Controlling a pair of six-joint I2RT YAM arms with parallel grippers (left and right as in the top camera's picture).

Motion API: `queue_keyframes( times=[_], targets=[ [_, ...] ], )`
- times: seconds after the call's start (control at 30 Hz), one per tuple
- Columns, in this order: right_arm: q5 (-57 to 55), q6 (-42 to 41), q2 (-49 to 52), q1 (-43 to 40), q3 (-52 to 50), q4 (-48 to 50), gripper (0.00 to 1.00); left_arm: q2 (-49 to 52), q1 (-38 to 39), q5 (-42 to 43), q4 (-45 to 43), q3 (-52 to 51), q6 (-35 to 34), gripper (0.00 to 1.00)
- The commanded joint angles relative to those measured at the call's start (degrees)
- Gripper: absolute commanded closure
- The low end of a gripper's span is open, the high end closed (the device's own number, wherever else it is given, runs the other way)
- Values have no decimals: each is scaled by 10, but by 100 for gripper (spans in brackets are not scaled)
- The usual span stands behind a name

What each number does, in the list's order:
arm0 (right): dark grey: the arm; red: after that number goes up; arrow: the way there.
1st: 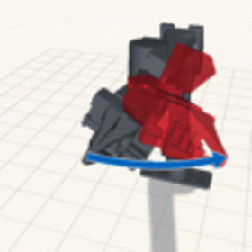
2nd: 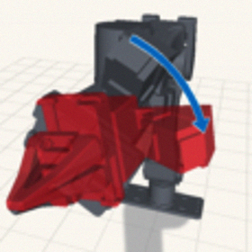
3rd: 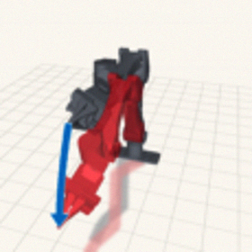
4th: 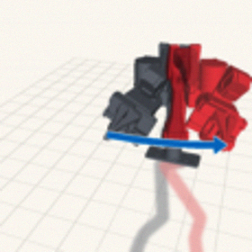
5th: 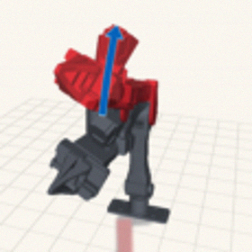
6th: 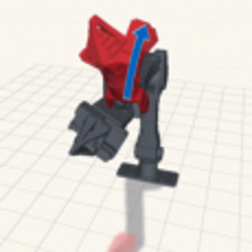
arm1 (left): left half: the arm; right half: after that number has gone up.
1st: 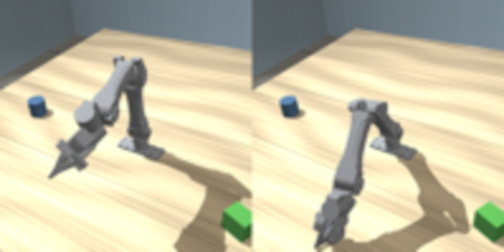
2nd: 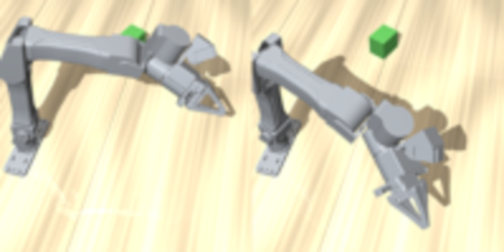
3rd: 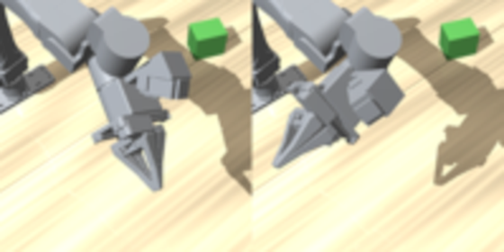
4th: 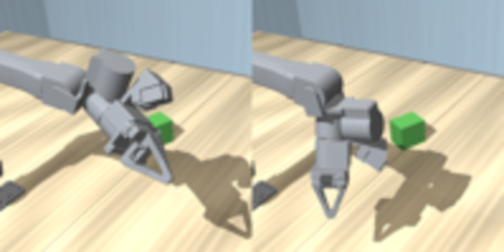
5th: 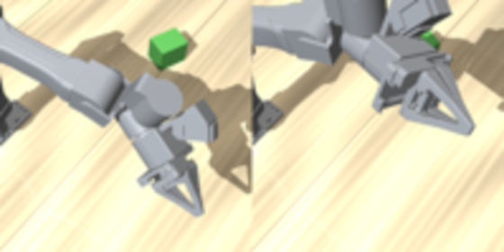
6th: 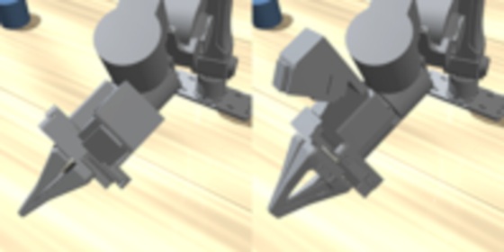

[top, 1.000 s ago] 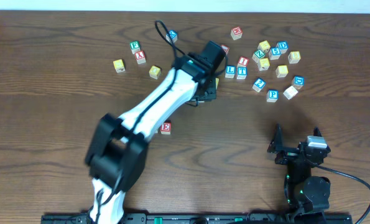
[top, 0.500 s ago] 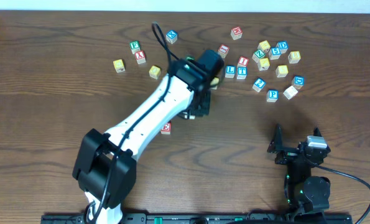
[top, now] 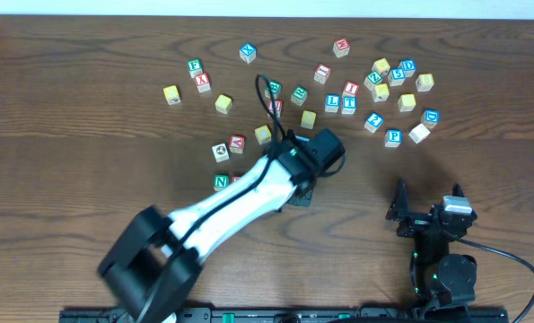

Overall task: Spell out NEURIPS
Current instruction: 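Lift the U block and carry it toward the E block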

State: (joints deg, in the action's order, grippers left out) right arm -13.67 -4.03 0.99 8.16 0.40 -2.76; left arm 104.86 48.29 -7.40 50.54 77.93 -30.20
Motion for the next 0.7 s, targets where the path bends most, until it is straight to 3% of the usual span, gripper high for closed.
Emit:
queue_keyframes(
  times=[0.0, 0.2, 0.43, 0.67],
  targets=[
    [-1, 5, -1, 1, -1, -2, 1, -92, 2, -26, -35, -53, -3, 92],
    [-1, 5, -1, 1, -1, -2, 1, -162, -19, -23, -87, -114, -5, 92],
    [-1, 5, -1, 1, -1, -2, 1, -147, -23, -22, -118, -140, -8, 92],
    [-1, 5, -1, 1, -1, -2, 1, -125, -24, -23, -139, -153, -14, 85]
  ],
)
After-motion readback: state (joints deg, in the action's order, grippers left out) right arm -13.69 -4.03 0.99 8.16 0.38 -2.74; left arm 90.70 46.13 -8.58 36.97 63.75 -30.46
